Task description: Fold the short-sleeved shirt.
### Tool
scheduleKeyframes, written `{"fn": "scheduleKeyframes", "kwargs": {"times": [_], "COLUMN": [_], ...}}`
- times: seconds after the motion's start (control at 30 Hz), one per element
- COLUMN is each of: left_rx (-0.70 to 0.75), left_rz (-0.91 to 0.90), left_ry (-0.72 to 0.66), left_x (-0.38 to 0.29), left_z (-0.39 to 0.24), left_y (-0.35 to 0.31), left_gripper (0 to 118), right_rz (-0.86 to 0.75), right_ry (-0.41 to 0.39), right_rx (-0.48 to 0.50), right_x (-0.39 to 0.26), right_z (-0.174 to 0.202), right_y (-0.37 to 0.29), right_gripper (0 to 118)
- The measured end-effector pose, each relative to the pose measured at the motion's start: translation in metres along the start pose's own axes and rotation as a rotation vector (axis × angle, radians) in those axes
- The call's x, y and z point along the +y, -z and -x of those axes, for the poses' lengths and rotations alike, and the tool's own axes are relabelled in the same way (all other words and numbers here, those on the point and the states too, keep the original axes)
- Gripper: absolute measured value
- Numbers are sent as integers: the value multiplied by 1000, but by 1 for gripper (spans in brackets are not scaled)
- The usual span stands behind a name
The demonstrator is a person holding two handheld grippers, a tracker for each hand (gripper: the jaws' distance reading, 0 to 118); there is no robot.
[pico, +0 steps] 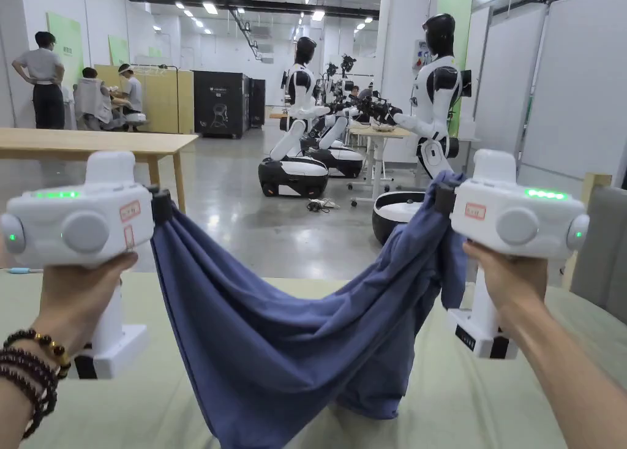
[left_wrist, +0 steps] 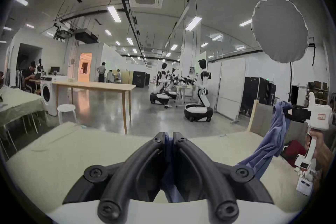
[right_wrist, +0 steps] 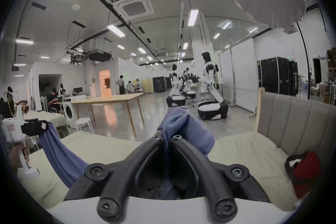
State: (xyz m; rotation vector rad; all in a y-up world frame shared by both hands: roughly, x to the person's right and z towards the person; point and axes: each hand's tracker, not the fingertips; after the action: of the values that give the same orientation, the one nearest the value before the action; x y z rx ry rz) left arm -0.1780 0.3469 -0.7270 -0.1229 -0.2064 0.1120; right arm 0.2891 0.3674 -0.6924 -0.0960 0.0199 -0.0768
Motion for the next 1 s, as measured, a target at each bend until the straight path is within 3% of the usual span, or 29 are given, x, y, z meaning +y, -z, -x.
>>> {"fn": "scheduleKeyframes", "kwargs": {"times": [0.23, 0.5, 0.57, 0.67, 0.77, 0.87, 1.0], "left_rx": [-20, -45, -39, -36, -41, -44, -35], "left_rz": [58, 136, 175, 248, 308, 388, 458], "left_ry": [-49, -3, -8, -55, -57, -16, -20], "left_x": [-41, -87, -104, -129, -151, -169, -193], "left_z": [16, 28, 31, 39, 47, 54, 66], "left_y": [-20, -123, -151, -192, -232, -267, -307], "left_gripper": [6, 6, 6, 6, 6, 6, 6], "right_rz": [17, 71, 114, 224, 323, 417, 610], "right_ry": [9, -13, -2, -67, -33, -49, -134], "right_rx": [28, 11, -6, -55, -53, -77, -69], "right_x": [-40, -67, -82, -108, -138, -164, -203], "right_z": [-9, -13, -14, -12, -18, -21, -21], "right_y": [-12, -119, -152, -204, -255, -295, -328], "right_gripper": [4, 4, 4, 4, 4, 4, 4]}}
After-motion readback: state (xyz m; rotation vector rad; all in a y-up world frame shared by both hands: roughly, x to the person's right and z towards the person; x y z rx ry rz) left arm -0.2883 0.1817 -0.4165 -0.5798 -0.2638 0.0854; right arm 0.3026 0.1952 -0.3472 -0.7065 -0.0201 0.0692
